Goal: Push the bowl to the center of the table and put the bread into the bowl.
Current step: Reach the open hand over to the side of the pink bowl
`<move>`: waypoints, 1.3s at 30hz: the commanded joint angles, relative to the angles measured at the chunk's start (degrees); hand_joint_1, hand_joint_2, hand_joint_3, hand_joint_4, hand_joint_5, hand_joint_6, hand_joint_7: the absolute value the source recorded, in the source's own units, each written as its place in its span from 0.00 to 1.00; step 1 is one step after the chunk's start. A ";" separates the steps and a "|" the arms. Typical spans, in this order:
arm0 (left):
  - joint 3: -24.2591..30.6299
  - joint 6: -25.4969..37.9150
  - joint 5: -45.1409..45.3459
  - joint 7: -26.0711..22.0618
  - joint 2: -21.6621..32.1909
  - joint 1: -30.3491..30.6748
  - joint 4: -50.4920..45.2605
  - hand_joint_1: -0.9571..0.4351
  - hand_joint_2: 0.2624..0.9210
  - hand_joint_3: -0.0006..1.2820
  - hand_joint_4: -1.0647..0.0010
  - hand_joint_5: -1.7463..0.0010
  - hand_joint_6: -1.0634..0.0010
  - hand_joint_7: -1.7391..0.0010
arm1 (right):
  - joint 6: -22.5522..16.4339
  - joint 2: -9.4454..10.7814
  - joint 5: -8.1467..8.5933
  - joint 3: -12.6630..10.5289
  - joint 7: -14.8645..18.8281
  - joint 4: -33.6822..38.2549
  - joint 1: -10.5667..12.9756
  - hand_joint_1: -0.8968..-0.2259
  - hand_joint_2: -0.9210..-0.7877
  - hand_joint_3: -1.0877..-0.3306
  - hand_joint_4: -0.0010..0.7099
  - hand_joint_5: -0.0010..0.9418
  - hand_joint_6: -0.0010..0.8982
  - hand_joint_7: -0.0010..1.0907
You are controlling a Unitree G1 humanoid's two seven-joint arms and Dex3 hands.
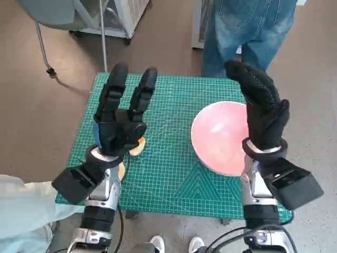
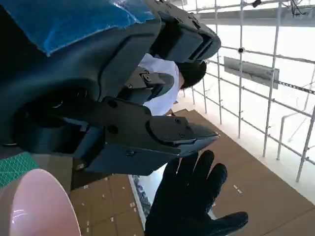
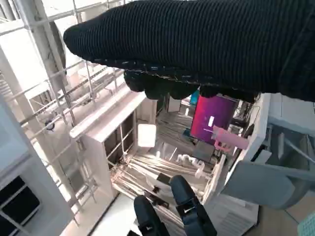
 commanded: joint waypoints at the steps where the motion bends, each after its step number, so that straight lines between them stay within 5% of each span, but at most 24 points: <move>1: -0.07 0.16 0.37 0.06 0.21 0.17 -0.50 0.70 1.00 0.19 0.74 1.00 0.61 1.00 | 0.69 0.26 0.24 0.13 0.48 0.12 1.20 0.52 0.00 0.34 0.34 0.05 0.00 0.67; 19: -0.06 0.11 0.40 0.02 0.22 -0.12 -0.24 0.70 1.00 0.19 0.74 1.00 0.61 1.00 | 0.48 0.16 0.01 -0.07 0.23 0.30 1.10 0.51 0.00 0.34 0.34 0.05 0.00 0.67; 25: -0.11 -0.07 0.42 -0.06 0.17 -0.13 -0.10 0.70 1.00 0.19 0.74 1.00 0.61 1.00 | 0.39 -0.78 1.20 -0.95 0.96 0.70 1.33 0.51 0.00 0.34 0.34 0.05 0.00 0.67; 33: -0.05 -0.36 0.44 -0.11 0.26 0.12 -0.05 0.70 1.00 0.19 0.74 1.00 0.61 1.00 | -2.78 -4.91 3.35 -6.34 2.05 7.47 1.12 0.50 0.00 0.35 0.34 0.05 0.00 0.67; 39: 0.11 -0.62 0.30 -0.23 0.37 0.27 0.28 0.70 1.00 0.19 0.74 1.00 0.61 1.00 | -6.54 -6.89 -1.39 -11.85 -6.48 16.20 0.96 0.49 0.00 0.39 0.35 0.05 0.00 0.64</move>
